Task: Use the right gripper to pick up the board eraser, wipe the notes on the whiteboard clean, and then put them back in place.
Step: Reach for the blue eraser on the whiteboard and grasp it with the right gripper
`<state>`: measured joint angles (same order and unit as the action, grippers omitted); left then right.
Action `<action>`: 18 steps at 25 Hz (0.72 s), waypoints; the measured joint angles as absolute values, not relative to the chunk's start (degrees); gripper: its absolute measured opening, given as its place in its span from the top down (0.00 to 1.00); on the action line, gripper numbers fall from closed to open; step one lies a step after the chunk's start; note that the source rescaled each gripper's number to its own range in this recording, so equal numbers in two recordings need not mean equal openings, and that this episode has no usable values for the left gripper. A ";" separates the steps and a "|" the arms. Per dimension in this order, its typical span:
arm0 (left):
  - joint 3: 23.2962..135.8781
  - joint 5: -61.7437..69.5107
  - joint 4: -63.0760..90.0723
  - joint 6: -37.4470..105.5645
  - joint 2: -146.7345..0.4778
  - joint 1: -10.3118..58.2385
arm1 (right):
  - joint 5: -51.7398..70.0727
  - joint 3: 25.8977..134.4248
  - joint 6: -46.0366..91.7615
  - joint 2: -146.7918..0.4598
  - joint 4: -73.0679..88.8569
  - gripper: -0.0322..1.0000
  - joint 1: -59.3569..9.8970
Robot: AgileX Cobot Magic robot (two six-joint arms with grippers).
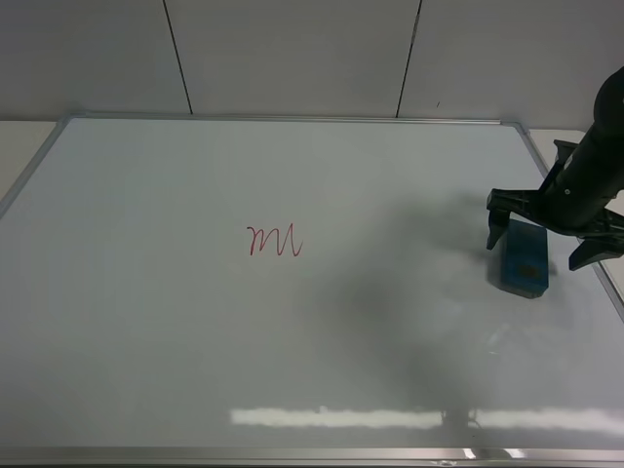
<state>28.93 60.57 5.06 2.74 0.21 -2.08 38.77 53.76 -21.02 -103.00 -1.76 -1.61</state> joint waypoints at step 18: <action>28.93 60.57 5.06 2.74 0.21 -2.08 | 38.44 53.76 -20.46 -103.00 -2.23 0.94 -1.61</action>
<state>28.93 60.57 5.06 2.74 0.21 -2.08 38.44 53.76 -20.46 -103.00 -2.23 -1.61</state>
